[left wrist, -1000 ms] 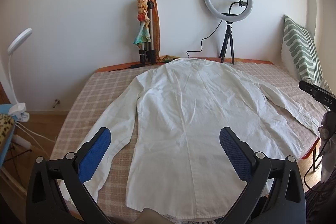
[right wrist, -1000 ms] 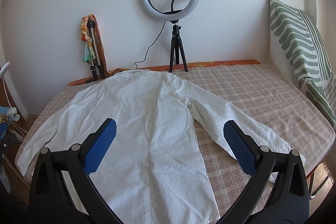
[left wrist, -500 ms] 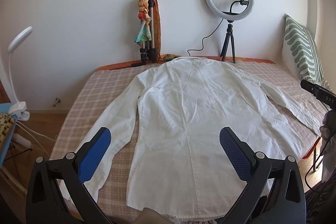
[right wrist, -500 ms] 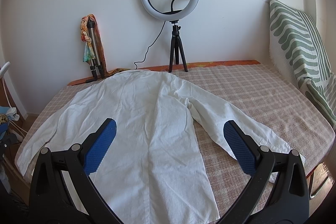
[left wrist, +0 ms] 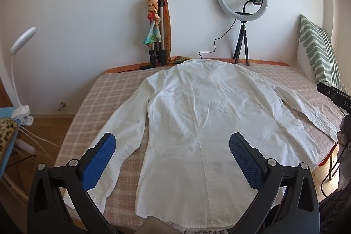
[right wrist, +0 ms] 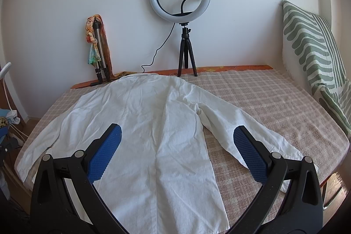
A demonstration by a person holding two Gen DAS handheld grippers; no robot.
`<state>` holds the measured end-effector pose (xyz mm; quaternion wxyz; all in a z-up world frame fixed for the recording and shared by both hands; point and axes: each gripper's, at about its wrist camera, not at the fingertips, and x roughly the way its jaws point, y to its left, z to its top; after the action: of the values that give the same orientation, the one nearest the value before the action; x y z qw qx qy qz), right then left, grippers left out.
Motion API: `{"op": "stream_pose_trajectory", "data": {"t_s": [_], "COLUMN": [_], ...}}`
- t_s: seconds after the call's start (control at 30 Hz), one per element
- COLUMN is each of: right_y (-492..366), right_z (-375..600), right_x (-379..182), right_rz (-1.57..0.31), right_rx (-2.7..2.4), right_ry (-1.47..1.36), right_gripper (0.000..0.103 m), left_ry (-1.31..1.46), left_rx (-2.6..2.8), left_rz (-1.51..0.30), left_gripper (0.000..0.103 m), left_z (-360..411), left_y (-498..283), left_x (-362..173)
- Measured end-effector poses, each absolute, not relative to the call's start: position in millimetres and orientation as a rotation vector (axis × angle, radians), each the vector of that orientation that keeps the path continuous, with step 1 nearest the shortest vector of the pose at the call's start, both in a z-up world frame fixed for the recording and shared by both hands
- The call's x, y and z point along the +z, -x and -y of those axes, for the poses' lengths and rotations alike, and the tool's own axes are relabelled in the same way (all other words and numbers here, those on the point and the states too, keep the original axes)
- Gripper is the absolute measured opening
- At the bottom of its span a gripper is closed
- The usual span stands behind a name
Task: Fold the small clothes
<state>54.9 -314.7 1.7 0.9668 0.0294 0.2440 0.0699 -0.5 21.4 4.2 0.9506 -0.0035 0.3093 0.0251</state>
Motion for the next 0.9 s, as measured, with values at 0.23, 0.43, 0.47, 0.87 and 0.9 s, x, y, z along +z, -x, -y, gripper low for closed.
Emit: {"op": "stream_pose_trajectory", "data": {"t_s": [0.23, 0.43, 0.47, 0.87, 0.9], "right_y": [-54, -59, -62, -71, -73], "right_z": [308, 302, 301, 259, 252], "right_x": [6, 6, 4, 13, 14], "right_rz": [-0.487, -0.497, -0.511, -0.531, -0.538], "right_rx": [0.137, 0.114, 0.12, 0.348, 0.369], "right_ry": [-0.025, -0.019, -0.022, -0.11, -0.11], "right_gripper": [0.103, 0.103, 0.103, 0.103, 0.103], "left_ry": [0.024, 0.028, 0.021, 0.189, 0.196], "left_rx": [0.057, 0.083, 0.091, 0.177, 0.185], "left_rz": [-0.626, -0.648, -0.653, -0.726, -0.736], "left_gripper": [0.103, 0.103, 0.103, 0.085, 0.083], "left_z": [-26, -40, -44, -148, -158], "left_y": [1, 0, 0, -4, -5], "left_x": [4, -3, -5, -27, -29]}}
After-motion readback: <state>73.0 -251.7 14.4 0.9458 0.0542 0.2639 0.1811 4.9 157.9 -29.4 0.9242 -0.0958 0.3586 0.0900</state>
